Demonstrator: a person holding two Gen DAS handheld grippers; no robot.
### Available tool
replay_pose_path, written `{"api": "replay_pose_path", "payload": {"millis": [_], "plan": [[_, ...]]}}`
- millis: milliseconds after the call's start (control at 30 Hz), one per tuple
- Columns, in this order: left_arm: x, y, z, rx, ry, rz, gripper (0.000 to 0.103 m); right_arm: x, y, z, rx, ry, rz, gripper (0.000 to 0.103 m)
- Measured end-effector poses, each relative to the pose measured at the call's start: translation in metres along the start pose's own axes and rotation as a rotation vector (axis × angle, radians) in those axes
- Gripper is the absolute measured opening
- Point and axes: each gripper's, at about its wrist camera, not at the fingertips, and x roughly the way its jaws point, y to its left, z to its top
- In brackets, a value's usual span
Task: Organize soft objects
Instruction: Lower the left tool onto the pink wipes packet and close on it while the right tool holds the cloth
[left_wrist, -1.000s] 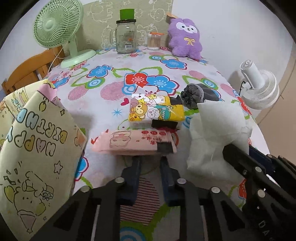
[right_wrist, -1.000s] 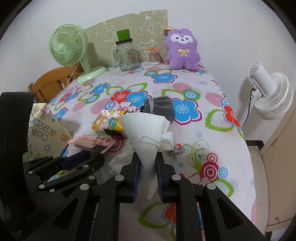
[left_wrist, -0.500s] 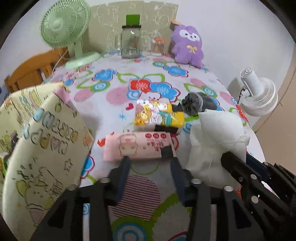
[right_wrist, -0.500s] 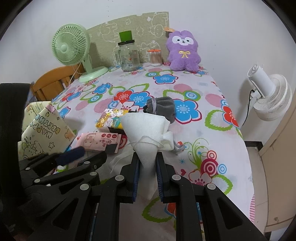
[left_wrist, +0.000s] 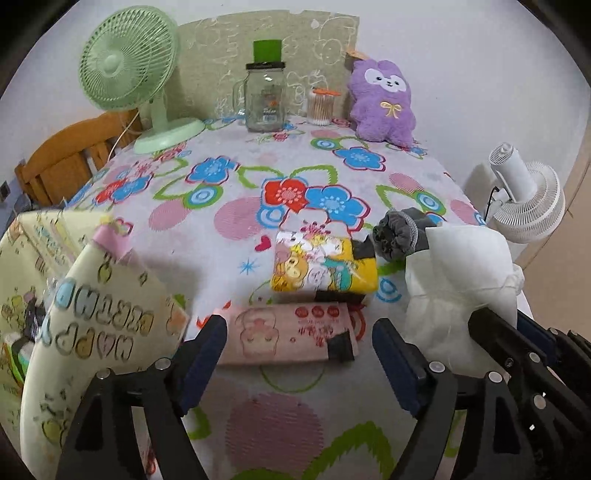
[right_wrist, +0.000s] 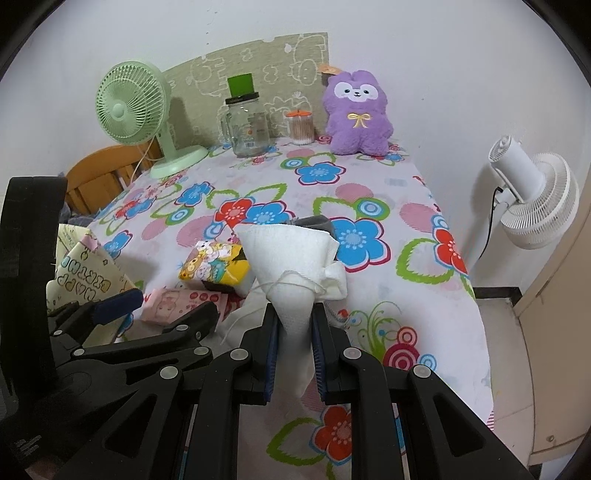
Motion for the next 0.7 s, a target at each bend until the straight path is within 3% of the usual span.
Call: {"api": "replay_pose_path", "payload": {"millis": [100,333,500,700], "plan": [[0.005,-0.004,0.003,0.027,-0.002,0.004,0.083,0.003,-0.003,0.002,0.007,0.003,0.0,0.02],[0.026,0.001,0.009,-0.008,0.075,-0.026,0.087,0.012,-0.007,0.002,0.021,0.022,0.003,0.019],[0.034,-0.002,0.007,0.017,0.08,0.001,0.096,0.016,-0.007,0.002,0.021,0.036,0.004,0.02],[0.036,-0.005,0.005,0.051,0.09,0.015,0.099,0.017,-0.007,0.001,0.022,0.045,0.0,0.02]]}}
